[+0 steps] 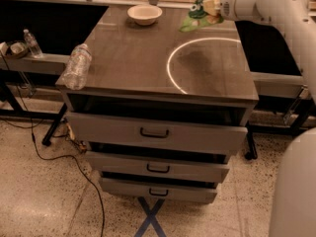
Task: Move green rice chip bag near paper bowl
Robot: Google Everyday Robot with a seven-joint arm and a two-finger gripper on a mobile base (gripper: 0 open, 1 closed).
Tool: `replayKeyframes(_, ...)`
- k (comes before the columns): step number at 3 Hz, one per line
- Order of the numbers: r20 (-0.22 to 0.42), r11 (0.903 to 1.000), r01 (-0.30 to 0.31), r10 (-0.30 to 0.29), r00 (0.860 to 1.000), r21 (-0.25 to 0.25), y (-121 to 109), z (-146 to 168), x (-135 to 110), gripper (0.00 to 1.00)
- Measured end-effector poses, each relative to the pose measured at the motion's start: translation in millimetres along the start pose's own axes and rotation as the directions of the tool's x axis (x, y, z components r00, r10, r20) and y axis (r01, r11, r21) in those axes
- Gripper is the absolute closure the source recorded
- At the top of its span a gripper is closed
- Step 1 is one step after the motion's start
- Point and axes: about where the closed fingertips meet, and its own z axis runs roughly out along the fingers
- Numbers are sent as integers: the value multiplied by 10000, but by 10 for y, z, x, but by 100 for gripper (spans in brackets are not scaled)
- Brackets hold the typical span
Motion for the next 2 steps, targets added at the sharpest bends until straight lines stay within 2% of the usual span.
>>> replayKeyframes(1, 4, 9976, -7, 8, 10000, -698, 185, 336, 13, 100)
replayKeyframes(2, -108, 9937, -192, 181, 9998, -1101, 303, 620, 100, 100)
